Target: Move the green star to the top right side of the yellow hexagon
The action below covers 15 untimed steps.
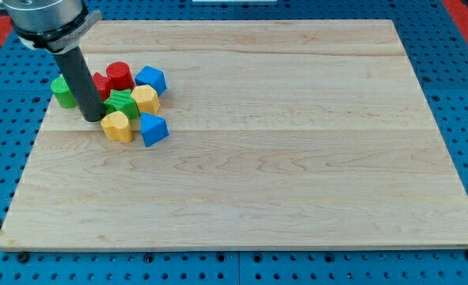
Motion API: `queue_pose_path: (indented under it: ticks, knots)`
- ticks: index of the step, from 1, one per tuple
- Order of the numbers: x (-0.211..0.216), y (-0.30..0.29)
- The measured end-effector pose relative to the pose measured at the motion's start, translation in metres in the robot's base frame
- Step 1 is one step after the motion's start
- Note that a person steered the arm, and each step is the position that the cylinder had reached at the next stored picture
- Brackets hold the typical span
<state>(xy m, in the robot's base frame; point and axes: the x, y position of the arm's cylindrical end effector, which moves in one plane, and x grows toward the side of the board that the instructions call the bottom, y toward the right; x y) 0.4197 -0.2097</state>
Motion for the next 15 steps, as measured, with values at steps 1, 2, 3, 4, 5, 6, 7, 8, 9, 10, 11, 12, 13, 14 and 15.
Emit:
queue_pose_path:
  ticks: [1, 2, 3, 4, 5, 6, 7, 8, 9, 10, 11, 12, 13, 14, 15]
  knots:
    - [-0.001, 0.005]
    - [-0.025, 0.041]
    - [-0.047, 0.072]
    - [-0.048, 0.075]
    - [-0.037, 0.054]
    - [-0.027, 0.073]
    - [-0.024, 0.101]
    - [-0.038, 0.101]
    - [-0.062, 0.101]
    - [-0.083, 0.101]
    - [-0.078, 0.069]
    - [-0.056, 0.041]
    - [-0.090, 0.043]
    - [-0.118, 0.041]
    - [-0.124, 0.054]
